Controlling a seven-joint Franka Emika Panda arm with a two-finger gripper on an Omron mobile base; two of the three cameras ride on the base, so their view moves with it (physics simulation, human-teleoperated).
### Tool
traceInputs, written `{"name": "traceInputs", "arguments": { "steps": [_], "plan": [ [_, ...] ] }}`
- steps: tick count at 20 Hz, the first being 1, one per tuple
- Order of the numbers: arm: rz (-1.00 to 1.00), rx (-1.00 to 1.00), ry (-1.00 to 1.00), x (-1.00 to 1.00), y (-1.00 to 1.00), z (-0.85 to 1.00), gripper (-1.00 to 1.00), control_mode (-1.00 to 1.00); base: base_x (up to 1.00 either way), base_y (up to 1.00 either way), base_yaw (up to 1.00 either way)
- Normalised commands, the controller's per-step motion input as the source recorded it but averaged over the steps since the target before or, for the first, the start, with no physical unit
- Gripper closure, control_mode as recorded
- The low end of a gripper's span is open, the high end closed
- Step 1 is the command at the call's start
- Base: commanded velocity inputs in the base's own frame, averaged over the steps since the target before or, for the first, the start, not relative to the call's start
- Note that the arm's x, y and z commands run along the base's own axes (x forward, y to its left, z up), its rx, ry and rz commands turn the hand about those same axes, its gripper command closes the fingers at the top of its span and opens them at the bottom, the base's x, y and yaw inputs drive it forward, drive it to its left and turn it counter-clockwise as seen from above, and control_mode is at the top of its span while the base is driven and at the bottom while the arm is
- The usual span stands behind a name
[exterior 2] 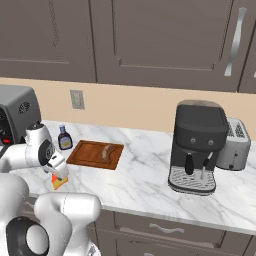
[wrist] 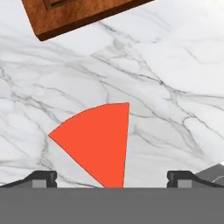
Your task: Retrieve the reheated potato from the microwave, then place the potato, cheese, and condiment on the cutting board.
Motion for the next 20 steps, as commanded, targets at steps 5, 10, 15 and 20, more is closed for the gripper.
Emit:
{"name": "traceInputs", "arguments": {
  "steps": [5,10,15,20],
  "plan": [
    [0.05,-0.03,-0.06,0.20,0.12,-0.33,-1.00,-1.00,0.00,0.00,0.00],
    [0.02,-0.03,-0.08,0.20,0.02,-0.30,-1.00,-1.00,0.00,0.00,0.00],
    [0.00,0.00,0.00,0.10,0.00,-0.18,-1.00,-1.00,0.00,0.00,0.00],
    [0.00,0.00,0.01,0.12,0.00,-0.15,-1.00,-1.00,0.00,0.00,0.00]
  ]
}}
